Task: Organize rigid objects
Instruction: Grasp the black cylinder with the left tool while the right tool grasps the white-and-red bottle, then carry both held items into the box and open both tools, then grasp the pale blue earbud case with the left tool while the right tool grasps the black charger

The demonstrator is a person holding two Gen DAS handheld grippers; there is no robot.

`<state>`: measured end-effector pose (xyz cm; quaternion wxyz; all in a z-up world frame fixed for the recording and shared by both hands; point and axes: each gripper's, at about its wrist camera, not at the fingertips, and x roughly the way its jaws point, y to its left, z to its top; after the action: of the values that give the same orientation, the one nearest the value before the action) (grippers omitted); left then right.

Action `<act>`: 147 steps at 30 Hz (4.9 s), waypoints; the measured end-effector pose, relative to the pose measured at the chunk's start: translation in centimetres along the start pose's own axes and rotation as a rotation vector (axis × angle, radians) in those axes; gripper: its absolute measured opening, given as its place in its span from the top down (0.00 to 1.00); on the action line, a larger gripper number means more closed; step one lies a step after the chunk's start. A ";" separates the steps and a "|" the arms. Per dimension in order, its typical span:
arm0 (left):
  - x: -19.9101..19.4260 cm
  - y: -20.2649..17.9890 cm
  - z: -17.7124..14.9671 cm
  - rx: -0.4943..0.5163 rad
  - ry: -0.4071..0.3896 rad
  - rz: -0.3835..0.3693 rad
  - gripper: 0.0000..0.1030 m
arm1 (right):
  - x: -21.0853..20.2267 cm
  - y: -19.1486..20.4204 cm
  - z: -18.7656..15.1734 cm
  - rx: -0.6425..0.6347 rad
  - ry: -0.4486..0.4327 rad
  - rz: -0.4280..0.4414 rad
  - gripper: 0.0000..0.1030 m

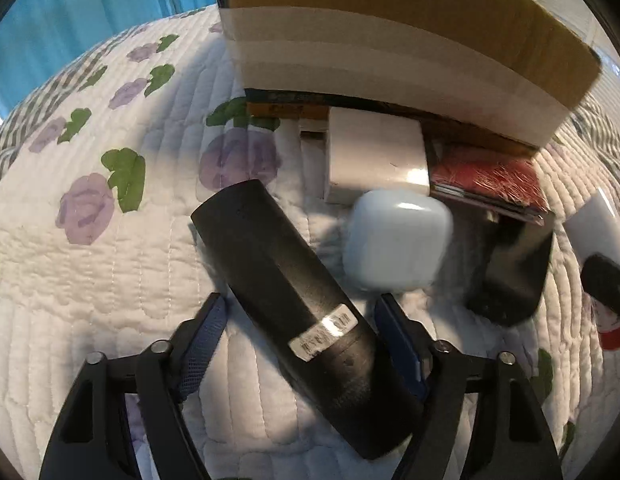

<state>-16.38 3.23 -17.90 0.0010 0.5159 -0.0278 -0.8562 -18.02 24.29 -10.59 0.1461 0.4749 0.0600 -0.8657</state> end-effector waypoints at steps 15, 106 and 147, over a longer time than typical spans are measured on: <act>-7.2 1.6 -2.5 0.023 -0.069 -0.114 0.62 | -3.4 1.8 -0.4 -0.010 -0.042 -0.006 0.65; -20.7 3.1 7.2 -0.035 -0.441 -0.034 0.22 | -14.7 1.0 11.4 0.002 -0.297 -0.076 0.13; -6.1 2.2 -1.1 -0.019 -0.162 0.046 0.22 | 4.0 1.2 -1.6 0.056 0.055 -0.090 0.55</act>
<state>-12.62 1.13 -12.95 0.0232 0.4442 -0.0316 -0.8951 -18.40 22.77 -14.73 0.0918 0.4992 0.0610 -0.8595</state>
